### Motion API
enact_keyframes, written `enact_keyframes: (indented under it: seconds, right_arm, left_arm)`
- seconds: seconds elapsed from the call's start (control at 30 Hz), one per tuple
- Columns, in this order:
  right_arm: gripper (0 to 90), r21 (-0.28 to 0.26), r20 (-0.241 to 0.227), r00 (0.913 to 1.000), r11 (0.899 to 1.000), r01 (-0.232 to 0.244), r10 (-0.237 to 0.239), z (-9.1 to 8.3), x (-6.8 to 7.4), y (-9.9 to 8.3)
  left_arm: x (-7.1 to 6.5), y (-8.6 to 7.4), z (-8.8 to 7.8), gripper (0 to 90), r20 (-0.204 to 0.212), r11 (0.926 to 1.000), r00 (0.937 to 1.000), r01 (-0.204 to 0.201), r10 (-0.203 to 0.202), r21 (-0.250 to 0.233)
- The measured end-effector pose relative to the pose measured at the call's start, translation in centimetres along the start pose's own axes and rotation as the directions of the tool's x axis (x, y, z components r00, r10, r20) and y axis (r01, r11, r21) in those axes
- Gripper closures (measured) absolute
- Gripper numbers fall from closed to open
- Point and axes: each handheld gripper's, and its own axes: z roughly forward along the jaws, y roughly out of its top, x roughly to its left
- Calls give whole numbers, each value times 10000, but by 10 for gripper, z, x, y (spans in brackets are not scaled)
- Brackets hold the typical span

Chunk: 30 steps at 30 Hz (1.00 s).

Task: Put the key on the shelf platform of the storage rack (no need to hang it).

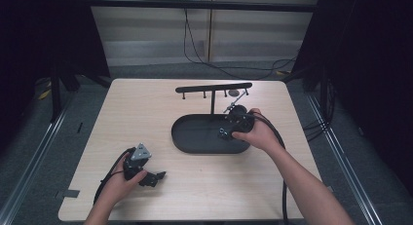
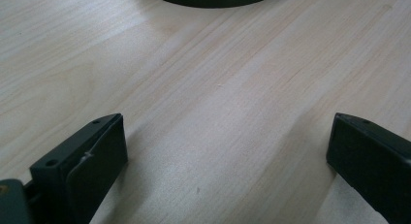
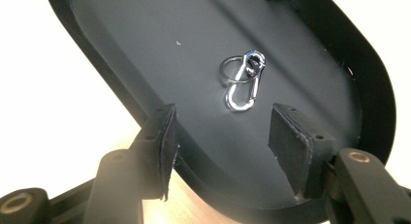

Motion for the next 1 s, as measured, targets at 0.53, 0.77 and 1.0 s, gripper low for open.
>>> enact_keyframes:
  seconds: [0.53, 0.77, 1.0]
  right_arm:
    - [315, -260, -117, 9999, 9996, 98, -101, -8, 5, -11]
    - [290, -173, -258, 9994, 9996, 211, -216, -9, 8, -17]
    - [285, -87, -339, 9990, 9995, 304, -306, -13, 10, -23]
  left_arm:
    - [0, 0, 0, 3, -15, 10000, 10000, -20, 20, 11]
    - [0, 0, 0, 2, -18, 10000, 10000, -22, 22, 15]
    - [0, 0, 0, 2, -34, 10000, 10000, -25, 25, 33]
